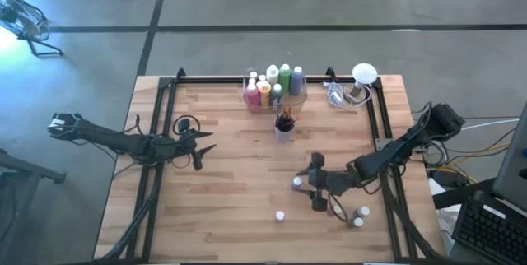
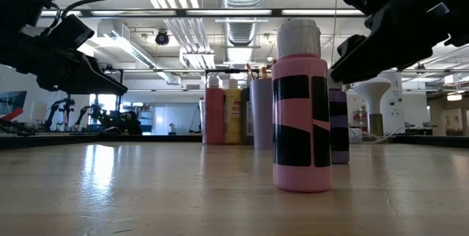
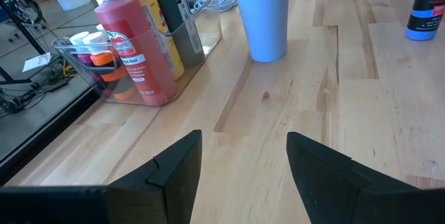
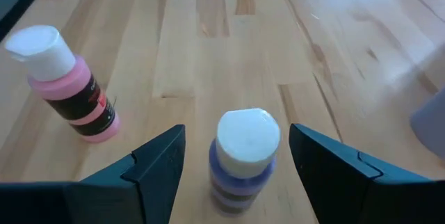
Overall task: Pick & Place Paint Supplies
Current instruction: Put the purple black paint bottle into the transparent bin
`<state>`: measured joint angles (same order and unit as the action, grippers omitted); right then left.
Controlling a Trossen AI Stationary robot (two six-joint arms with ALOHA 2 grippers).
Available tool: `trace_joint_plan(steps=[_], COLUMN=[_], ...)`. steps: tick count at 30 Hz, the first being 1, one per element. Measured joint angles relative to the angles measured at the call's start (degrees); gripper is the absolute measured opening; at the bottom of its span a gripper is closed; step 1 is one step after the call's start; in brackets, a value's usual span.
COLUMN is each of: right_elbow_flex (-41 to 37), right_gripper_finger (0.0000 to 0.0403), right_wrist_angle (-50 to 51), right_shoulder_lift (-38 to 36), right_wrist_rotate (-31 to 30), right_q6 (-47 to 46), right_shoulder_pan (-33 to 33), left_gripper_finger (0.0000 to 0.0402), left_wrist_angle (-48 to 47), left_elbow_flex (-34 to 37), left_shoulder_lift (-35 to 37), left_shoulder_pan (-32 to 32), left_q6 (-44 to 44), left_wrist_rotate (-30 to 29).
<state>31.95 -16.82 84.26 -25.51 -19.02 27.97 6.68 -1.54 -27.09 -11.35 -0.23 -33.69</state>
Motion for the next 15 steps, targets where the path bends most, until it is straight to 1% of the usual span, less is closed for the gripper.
trace_joint_plan(steps=[6, 9, 15], right_elbow_flex=[0.61, 0.61, 0.61], right_gripper_finger=[0.0252, 0.0237, 0.0196], right_wrist_angle=[-0.03, -0.1, -0.04], right_shoulder_lift=[1.1, 0.99, 1.01], right_wrist_rotate=[-0.48, -1.55, -1.63], right_q6=[0.14, 0.14, 0.13], right_shoulder_pan=[-0.08, -0.11, -0.13], left_gripper_finger=[0.0216, 0.0216, 0.0216], left_wrist_angle=[0.0, 0.01, 0.03], left_elbow_flex=[0.0, 0.0, -0.02], left_shoulder_lift=[0.0, 0.0, -0.02], left_shoulder_pan=[0.0, 0.0, 0.0], left_q6=[0.0, 0.0, 0.01], left_wrist_rotate=[0.0, 0.0, 0.0])
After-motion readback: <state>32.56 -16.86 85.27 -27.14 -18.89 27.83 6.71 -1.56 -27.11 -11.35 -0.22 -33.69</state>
